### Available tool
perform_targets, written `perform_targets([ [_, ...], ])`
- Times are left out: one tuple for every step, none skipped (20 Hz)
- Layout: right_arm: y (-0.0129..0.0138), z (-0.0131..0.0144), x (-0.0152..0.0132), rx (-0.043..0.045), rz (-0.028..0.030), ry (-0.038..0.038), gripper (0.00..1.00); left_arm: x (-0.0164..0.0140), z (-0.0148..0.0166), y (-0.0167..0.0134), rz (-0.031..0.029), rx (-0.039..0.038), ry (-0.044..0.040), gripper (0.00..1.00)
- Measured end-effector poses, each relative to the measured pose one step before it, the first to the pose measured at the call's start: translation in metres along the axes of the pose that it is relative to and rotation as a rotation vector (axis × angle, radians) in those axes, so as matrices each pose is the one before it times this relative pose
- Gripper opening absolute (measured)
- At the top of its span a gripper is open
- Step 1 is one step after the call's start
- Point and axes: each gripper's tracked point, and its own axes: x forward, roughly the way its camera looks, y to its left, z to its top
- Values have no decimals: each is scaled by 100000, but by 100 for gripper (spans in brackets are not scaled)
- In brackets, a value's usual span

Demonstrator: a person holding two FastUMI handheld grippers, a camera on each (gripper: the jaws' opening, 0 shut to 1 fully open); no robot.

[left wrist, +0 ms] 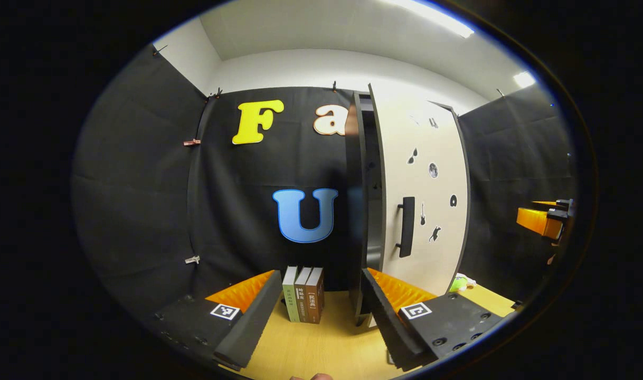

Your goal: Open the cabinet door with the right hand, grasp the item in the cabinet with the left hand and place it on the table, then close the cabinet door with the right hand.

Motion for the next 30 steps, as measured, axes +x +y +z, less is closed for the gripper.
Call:
perform_targets([
  [-37,13,-16,-112,99,77,98,66,-52,-42,20,-2,49,95],
  [-19,17,-15,-36,29,-64,98,28,48,7,-107,-97,38,95],
  [-48,-7,-9,-29,25,17,98,70,45,13,100,-58,64,95],
  [-23,-1,-69,-125,75,-65,98,-115,-14,13,-56,44,-226,95],
  [-39,-48,22,-309,-174,15,98,10,102,11,108,99,-65,95],
  [-55,-77,32,-372,-14,198,98,-37,-82,39,37,5,-33,95],
  [-35,0,155,-107,-91,182,98,64,7,6,-2,-42,123,95],
  [24,33,101,230,28,177,98,-4,-101,-19,143,59,136,95],
  [29,-44,33,512,72,33,98,42,115,40,74,107,-46,95],
  [-16,102,20,428,18,-228,98,-32,-70,66,127,72,39,95],
  [-49,98,-8,145,-31,-371,98,5,12,21,47,-14,-21,95],
  [-69,60,-3,-273,-220,-123,98,36,-11,-55,48,-30,-29,95],
  [-64,-10,-101,-250,-42,43,98,-3,39,6,51,12,44,95],
  [-45,-64,26,19,-68,275,98,20,-2,-18,-2,5,-32,95],
  [47,-30,37,174,79,160,98,3,65,-53,-63,5,78,95],
  [37,6,13,57,9,42,98,1,-75,-15,-46,24,15,95],
  [20,19,30,-115,16,-171,98,4,43,-14,-121,25,-64,95],
  [37,13,-10,-233,49,9,98,94,13,-7,-125,-19,9,95],
  [49,-62,2,-114,23,-59,98,15,5,-21,-50,-54,24,95],
  [14,-12,-8,-30,-93,65,98,-24,-3,-26,-66,7,-72,95],
  [-22,12,5,85,6,33,98,73,24,2,-5,-79,-30,95],
  [21,-21,-16,68,76,157,98,11,-40,-41,-166,-179,-28,95],
  [7,-43,36,-48,-62,22,98,5,68,-55,-113,-318,-148,95],
  [-20,4,2,-137,-55,28,98,-1,51,-55,-208,-252,-67,95],
  [-33,-25,61,-85,-84,-23,98,-1,-11,-15,1,-64,58,95],
  [-38,2,85,16,45,85,98,1,-93,22,-27,62,115,95],
  [-56,-124,89,136,-56,-14,98,17,-55,-4,34,60,159,95],
  [52,12,33,136,26,52,98,-50,-37,-23,41,20,95,95],
  [116,70,2,46,-26,-96,98,78,10,4,107,-2,12,95],
  [-10,31,8,-123,-66,-77,98,115,11,4,-74,-33,-29,95],
])
